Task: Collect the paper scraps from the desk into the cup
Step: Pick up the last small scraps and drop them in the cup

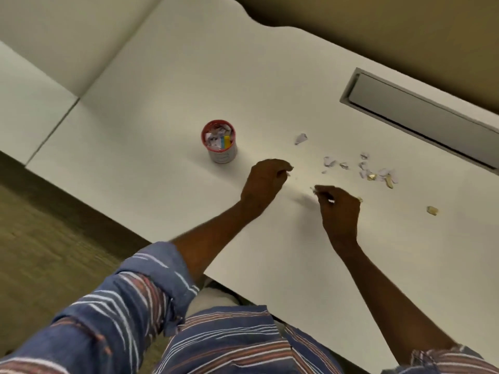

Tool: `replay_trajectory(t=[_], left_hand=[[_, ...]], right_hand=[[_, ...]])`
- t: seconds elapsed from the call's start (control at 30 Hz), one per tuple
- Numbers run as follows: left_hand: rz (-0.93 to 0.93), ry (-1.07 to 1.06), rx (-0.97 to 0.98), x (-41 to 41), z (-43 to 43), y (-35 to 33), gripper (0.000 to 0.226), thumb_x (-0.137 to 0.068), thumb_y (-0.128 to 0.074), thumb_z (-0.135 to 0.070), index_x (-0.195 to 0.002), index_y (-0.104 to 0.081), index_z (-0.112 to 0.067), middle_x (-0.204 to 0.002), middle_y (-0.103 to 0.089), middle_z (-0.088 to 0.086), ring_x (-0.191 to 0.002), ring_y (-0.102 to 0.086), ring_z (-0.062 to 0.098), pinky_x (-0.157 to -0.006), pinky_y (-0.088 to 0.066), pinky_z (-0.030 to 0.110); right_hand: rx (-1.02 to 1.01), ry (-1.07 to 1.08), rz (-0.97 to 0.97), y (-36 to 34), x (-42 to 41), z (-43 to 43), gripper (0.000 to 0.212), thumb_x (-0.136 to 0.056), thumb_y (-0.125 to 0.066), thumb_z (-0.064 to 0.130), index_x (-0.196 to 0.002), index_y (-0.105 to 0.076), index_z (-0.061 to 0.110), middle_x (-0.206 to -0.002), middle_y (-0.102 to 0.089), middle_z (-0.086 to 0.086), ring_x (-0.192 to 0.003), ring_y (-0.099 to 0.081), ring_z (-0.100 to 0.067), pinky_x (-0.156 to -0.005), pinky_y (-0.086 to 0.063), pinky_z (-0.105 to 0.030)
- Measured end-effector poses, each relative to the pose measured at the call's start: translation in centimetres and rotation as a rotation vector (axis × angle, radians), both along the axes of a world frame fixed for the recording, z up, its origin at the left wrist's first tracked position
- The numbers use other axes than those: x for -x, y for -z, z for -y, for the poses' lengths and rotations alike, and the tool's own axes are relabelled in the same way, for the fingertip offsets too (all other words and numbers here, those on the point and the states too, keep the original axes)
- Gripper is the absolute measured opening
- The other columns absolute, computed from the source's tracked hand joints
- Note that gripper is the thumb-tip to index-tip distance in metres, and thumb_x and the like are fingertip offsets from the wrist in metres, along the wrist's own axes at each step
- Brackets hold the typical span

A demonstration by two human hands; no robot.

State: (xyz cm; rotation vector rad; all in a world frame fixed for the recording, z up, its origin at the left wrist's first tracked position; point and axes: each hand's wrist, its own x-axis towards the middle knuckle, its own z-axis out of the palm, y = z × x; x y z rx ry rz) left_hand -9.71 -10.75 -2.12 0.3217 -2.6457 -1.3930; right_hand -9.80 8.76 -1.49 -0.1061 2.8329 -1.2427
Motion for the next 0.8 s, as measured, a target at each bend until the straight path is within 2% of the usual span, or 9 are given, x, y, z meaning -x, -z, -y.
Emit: replay_trajectory(t=[0.07, 0.2, 0.3, 0.43, 0.53, 0.6, 0.7, 0.8], left_hand=[[-0.065, -0.121, -0.108, -0.4, 1.2, -1.8, 0.021, -0.084, -0.066, -0.003, -0.099, -0.078, -0.01, -0.103, -0.077, 0.002, -0.099, -0.071, 0.011, -0.096, -0.054, 0.026], [-0.154, -0.335, -0.187, -0.2, 5.5, -5.2, 0.021, -0.083, -0.065, -0.002, -0.097, -0.077, -0.013, -0.095, -0.077, -0.005, -0.086, -0.07, 0.002, -0.079, -0.052, 0.011], [-0.129, -0.426, -0.133, 0.0, 9.5, -6.8, 0.022, -0.084, -0.068, -0.009, -0.104, -0.074, -0.015, -0.095, -0.076, -0.004, -0.087, -0.07, 0.006, -0.082, -0.056, 0.019], [0.085, -0.365, -0.078, 0.1, 13.6, -7.0, 0.042, -0.087, -0.062, -0.009, -0.127, -0.06, -0.02, -0.099, -0.073, 0.003, -0.092, -0.068, 0.015, -0.088, -0.058, 0.034], [0.235, -0.273, -0.011, 0.7, 15.0, -6.7, 0.069, -0.089, -0.061, -0.016, -0.151, -0.03, -0.021, -0.103, -0.069, 0.011, -0.096, -0.067, 0.023, -0.088, -0.056, 0.038], [0.27, -0.226, 0.059, 1.1, 15.3, -6.5, 0.087, -0.086, -0.063, -0.016, -0.156, -0.011, -0.02, -0.092, -0.068, 0.009, -0.086, -0.066, 0.022, -0.077, -0.054, 0.034], [0.246, -0.195, 0.125, 1.4, 15.6, -6.3, 0.091, -0.083, -0.06, -0.01, -0.157, -0.007, -0.018, -0.078, -0.061, 0.002, -0.072, -0.059, 0.017, -0.066, -0.044, 0.028], [0.217, -0.175, 0.099, 1.3, 15.9, -6.0, 0.086, -0.085, -0.057, -0.01, -0.157, -0.011, -0.018, -0.08, -0.061, -0.003, -0.073, -0.057, 0.013, -0.069, -0.043, 0.025]], right_hand=[[0.092, -0.016, 0.005, -1.8, 1.2, 3.4, 0.016, -0.088, -0.067, 0.006, -0.1, -0.077, 0.011, -0.099, -0.077, -0.001, -0.091, -0.073, -0.012, -0.09, -0.057, -0.026], [0.204, -0.125, -0.025, -4.9, 3.3, 11.0, 0.014, -0.088, -0.067, 0.006, -0.098, -0.077, 0.009, -0.097, -0.077, -0.002, -0.09, -0.072, -0.012, -0.087, -0.059, -0.032], [0.166, -0.245, -0.088, -6.7, 4.8, 16.5, 0.014, -0.088, -0.066, 0.008, -0.096, -0.077, 0.01, -0.095, -0.076, -0.002, -0.09, -0.071, -0.013, -0.087, -0.058, -0.033], [0.007, -0.376, -0.102, -7.9, 6.0, 21.6, 0.022, -0.085, -0.058, 0.005, -0.094, -0.077, 0.012, -0.093, -0.076, -0.001, -0.088, -0.069, -0.013, -0.081, -0.054, -0.023], [-0.137, -0.451, -0.093, -7.9, 6.3, 23.7, 0.02, -0.083, -0.056, 0.005, -0.088, -0.075, 0.01, -0.086, -0.075, -0.003, -0.08, -0.068, -0.016, -0.073, -0.057, -0.032], [-0.266, -0.488, -0.075, -7.7, 6.4, 24.5, 0.016, -0.084, -0.056, 0.007, -0.087, -0.072, 0.009, -0.083, -0.074, -0.005, -0.077, -0.068, -0.021, -0.069, -0.058, -0.036], [-0.361, -0.498, -0.065, -7.6, 6.2, 25.4, 0.014, -0.082, -0.053, 0.006, -0.085, -0.067, 0.007, -0.08, -0.071, -0.008, -0.072, -0.066, -0.026, -0.066, -0.058, -0.039], [-0.353, -0.494, -0.047, -7.4, 5.9, 26.0, 0.013, -0.084, -0.049, 0.006, -0.085, -0.061, 0.005, -0.077, -0.068, -0.006, -0.068, -0.062, -0.023, -0.063, -0.054, -0.038]])
